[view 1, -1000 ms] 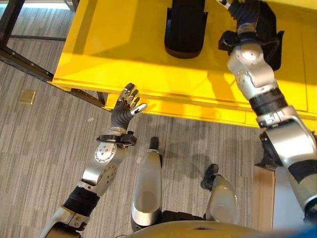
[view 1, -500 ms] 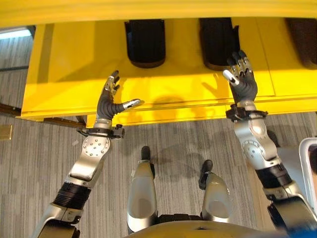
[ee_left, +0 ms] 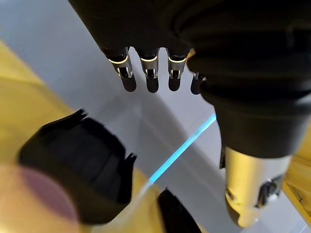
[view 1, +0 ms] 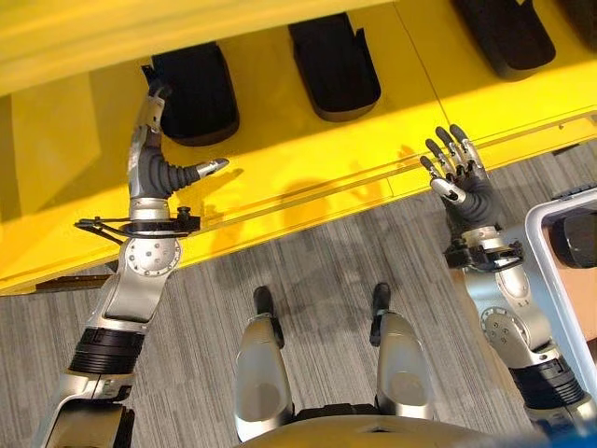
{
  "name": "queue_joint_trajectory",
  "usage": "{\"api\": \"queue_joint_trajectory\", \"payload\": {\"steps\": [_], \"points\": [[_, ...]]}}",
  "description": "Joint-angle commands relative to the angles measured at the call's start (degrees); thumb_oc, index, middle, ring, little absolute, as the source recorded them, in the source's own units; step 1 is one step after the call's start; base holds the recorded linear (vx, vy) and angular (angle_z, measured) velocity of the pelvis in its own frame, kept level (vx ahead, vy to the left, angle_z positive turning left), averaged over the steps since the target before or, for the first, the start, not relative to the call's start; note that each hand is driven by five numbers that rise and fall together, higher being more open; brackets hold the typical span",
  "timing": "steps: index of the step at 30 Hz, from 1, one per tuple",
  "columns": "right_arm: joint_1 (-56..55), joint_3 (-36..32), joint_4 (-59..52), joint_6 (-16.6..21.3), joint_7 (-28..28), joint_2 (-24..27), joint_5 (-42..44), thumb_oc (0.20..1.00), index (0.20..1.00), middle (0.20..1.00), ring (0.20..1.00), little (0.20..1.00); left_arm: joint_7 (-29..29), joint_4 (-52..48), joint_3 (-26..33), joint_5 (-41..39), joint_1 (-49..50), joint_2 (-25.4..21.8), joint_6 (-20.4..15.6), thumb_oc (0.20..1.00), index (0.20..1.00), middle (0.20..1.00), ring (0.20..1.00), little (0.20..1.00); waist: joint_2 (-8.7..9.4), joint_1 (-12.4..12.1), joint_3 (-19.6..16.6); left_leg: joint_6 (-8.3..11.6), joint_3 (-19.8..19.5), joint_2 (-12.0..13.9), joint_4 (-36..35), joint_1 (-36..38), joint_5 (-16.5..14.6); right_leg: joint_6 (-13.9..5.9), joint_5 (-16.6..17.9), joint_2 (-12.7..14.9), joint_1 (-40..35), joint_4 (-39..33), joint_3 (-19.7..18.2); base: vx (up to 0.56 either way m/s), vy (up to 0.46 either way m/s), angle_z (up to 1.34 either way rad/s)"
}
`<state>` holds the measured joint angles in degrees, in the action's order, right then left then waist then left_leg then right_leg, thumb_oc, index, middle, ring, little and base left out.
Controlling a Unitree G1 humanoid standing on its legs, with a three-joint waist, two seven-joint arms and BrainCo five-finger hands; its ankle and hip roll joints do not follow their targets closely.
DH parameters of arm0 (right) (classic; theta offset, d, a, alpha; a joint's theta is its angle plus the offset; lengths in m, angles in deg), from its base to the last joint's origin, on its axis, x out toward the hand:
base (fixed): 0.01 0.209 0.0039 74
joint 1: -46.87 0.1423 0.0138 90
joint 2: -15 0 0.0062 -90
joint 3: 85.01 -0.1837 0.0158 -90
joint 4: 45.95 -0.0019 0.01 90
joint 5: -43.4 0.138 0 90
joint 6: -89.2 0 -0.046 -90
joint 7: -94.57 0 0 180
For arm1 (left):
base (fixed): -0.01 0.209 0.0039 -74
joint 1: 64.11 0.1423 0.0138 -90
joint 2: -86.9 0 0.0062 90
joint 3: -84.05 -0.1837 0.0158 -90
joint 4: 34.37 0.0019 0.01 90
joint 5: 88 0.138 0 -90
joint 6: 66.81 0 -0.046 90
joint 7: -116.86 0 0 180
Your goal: Move parts from the plastic box to the shelf.
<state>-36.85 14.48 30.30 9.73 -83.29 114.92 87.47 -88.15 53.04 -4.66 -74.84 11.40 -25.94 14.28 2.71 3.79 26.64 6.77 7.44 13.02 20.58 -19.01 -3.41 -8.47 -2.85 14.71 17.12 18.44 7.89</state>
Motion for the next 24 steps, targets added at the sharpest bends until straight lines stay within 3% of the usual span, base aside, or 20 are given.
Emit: {"api": "queue_joint_trajectory", "payload": {"steps": [1, 13, 24], "points": [[-0.1, -2.1, -5.1, 2.9, -2.7, 0.7, 1.1, 1.0, 1.0, 1.0, 1.0, 1.0, -2.7, 1.5, 0.6, 4.4, -4.5, -5.1, -1.1, 1.0, 1.0, 1.0, 1.0, 1.0, 1.55, 0.4, -1.8, -0.83, -0.3, 0.5, -0.4, 1.9, -1.5, 0.27, -1.4, 1.4, -0.6, 0.3, 2.9, 0.01, 0.006, -0.04], [-3.0, -1.8, -5.1, 2.2, -3.9, 2.0, 1.7, 1.0, 1.0, 1.0, 1.0, 1.0, -1.8, 10.8, -6.2, 12.9, -13.9, -13.4, 2.6, 1.0, 1.0, 1.0, 1.0, 1.0, 1.49, 1.4, -0.5, -0.37, -0.6, 0.3, 0.1, 1.1, -1.0, 0.05, -1.2, 2.0, -0.5, 0.6, 3.0, 0.0, 0.0, 0.0], [-5.5, -2.9, -5.4, 1.5, -4.6, 1.5, 0.4, 1.0, 1.0, 1.0, 1.0, 1.0, 2.2, 16.2, -8.2, 9.1, -16.7, -13.5, 3.7, 1.0, 1.0, 1.0, 1.0, 1.0, 1.63, 1.7, -0.1, -0.31, -0.6, 0.5, 0.0, 0.6, -0.8, 0.07, -1.0, 1.9, -0.1, 0.7, 2.9, 0.0, 0.0, 0.0]]}}
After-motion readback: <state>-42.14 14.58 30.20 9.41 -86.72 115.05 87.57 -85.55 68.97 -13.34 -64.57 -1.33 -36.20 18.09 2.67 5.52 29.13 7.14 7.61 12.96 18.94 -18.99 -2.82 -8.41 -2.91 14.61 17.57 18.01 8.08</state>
